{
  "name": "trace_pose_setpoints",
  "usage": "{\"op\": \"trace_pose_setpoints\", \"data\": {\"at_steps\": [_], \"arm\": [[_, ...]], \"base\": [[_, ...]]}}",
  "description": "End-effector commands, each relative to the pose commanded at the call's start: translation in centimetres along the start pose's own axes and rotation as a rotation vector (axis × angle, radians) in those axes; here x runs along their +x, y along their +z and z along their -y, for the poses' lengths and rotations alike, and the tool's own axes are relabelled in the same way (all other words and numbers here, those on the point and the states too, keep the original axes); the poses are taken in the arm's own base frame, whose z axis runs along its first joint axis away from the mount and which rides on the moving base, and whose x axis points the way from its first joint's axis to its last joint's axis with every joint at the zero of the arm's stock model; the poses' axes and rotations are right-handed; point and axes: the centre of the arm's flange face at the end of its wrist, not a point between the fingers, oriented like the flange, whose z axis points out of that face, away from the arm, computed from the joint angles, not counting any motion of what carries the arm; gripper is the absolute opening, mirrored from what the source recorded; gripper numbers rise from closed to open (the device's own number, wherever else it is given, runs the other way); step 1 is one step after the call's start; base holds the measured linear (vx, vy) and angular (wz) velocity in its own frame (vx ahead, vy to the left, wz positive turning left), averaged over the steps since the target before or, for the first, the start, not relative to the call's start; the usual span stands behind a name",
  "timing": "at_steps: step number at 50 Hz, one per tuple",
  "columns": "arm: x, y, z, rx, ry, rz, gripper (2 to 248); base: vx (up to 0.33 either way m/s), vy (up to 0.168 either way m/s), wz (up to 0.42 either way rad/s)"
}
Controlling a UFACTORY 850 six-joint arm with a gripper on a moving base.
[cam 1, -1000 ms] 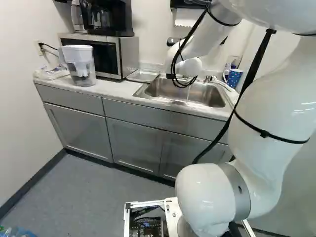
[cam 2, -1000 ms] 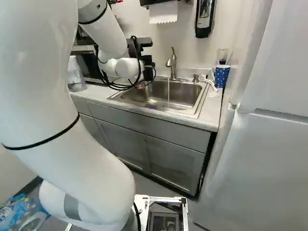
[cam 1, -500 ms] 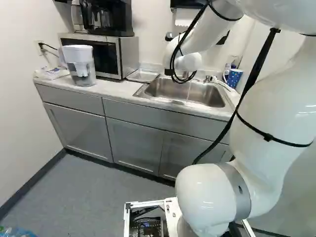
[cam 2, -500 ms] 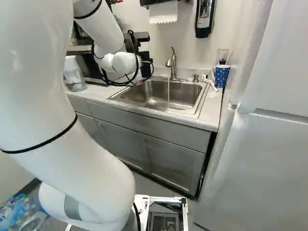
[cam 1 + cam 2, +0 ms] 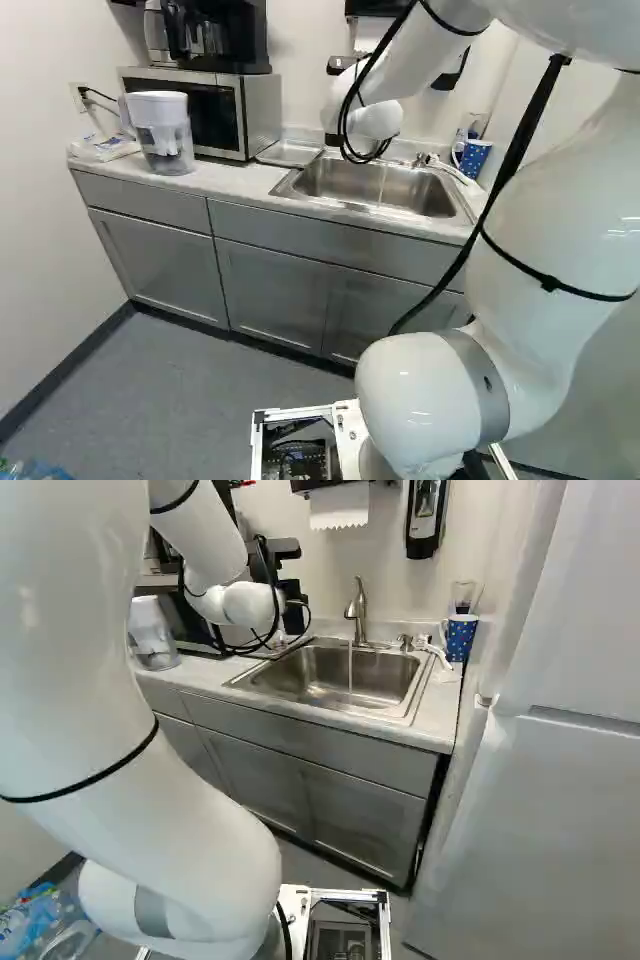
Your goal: Rinse the cup and place it in the tray
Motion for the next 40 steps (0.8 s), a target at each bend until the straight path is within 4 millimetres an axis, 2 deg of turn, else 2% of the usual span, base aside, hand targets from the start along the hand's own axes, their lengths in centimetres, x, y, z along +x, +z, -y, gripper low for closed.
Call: {"op": "trace_pose_setpoints", "data": {"at_steps": [40], "arm": [[0.01, 0.06, 0.19, 0.004, 0.378, 0.001, 122]], "base": [[0.000, 0.000, 0.000]]}}
